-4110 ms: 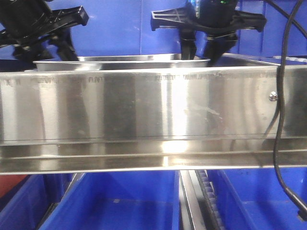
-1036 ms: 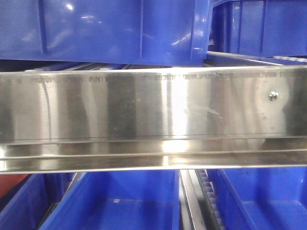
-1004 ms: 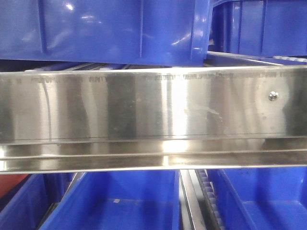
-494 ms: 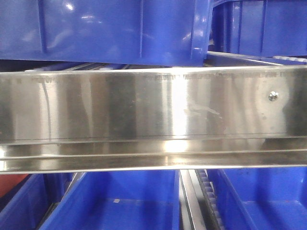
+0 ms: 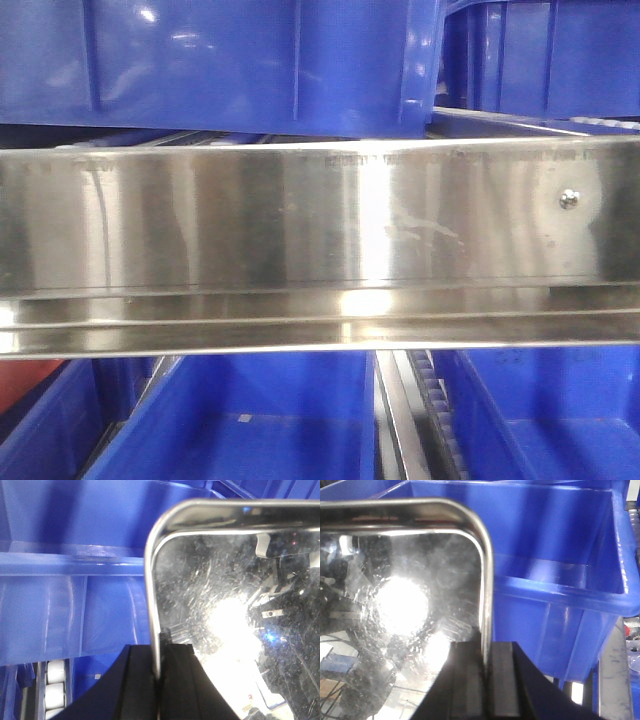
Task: Stack silver trays without gaps
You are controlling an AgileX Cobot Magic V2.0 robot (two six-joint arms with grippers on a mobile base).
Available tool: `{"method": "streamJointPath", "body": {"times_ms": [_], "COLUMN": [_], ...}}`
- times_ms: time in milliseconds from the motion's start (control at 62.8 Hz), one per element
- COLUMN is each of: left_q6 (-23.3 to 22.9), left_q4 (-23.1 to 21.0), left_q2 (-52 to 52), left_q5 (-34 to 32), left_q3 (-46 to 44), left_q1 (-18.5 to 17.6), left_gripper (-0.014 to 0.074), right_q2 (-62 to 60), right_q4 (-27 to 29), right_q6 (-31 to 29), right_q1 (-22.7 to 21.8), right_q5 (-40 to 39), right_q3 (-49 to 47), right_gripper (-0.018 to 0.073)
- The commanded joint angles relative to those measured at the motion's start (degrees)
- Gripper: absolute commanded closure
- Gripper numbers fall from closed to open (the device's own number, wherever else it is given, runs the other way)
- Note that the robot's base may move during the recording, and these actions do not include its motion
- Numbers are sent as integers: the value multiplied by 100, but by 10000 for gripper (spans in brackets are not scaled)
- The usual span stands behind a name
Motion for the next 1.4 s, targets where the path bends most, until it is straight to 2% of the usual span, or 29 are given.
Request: {"method": "streamJointPath", "body": {"times_ms": [0, 1386], "left_q6": [4, 4], "left_q4": [-254, -254], "left_q2": [-71, -71], "left_q5": [-164, -164], "left_q3": [-89, -89], "left_q1": [-40, -40], "left_gripper": [614, 614], "right_q2": [-49, -49], "right_q4": [-7, -7], "right_q6": [-61, -61], "right_q1": [28, 28], "right_q5": [-476, -476], "right_q3": [-23, -23], "right_gripper": [616, 616]}}
